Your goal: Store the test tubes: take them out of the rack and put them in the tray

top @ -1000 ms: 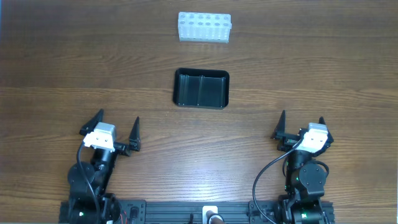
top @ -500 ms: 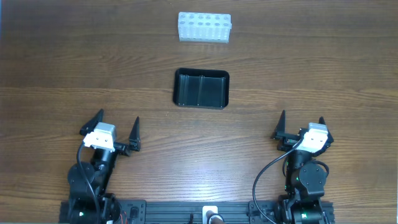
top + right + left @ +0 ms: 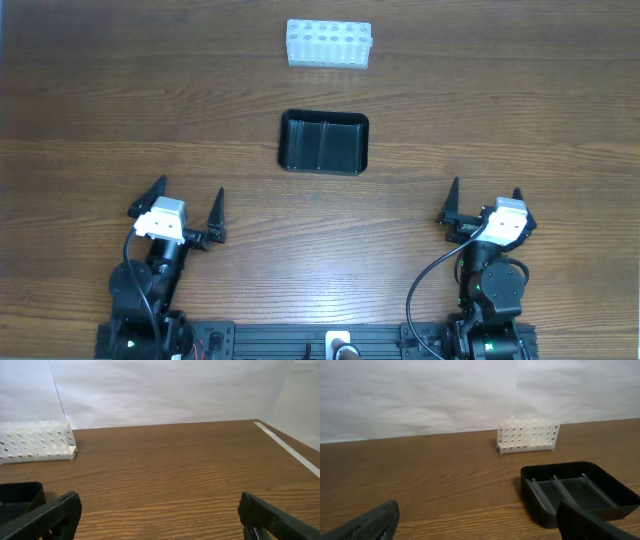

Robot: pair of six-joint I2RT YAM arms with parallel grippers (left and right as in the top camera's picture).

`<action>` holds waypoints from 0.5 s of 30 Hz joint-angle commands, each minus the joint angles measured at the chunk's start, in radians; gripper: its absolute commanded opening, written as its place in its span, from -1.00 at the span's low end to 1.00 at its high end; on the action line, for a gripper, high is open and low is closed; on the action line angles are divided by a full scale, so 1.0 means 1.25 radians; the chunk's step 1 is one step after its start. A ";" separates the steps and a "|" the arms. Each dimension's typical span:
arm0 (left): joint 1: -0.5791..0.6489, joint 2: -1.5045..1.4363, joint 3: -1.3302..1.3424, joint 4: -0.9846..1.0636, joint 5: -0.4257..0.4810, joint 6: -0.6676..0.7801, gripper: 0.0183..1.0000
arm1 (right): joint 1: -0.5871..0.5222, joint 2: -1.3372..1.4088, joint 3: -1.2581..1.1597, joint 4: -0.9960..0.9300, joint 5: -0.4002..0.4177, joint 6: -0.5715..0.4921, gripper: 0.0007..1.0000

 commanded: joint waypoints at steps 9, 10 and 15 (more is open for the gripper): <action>0.004 -0.004 -0.004 -0.001 0.010 0.009 1.00 | -0.003 -0.008 -0.008 0.002 -0.007 0.008 0.98; 0.004 -0.004 -0.004 -0.001 0.010 0.009 1.00 | -0.003 -0.008 -0.008 0.002 -0.007 0.008 0.98; 0.004 -0.004 -0.004 0.000 0.010 0.009 1.00 | -0.003 -0.008 -0.008 0.002 -0.007 0.008 0.99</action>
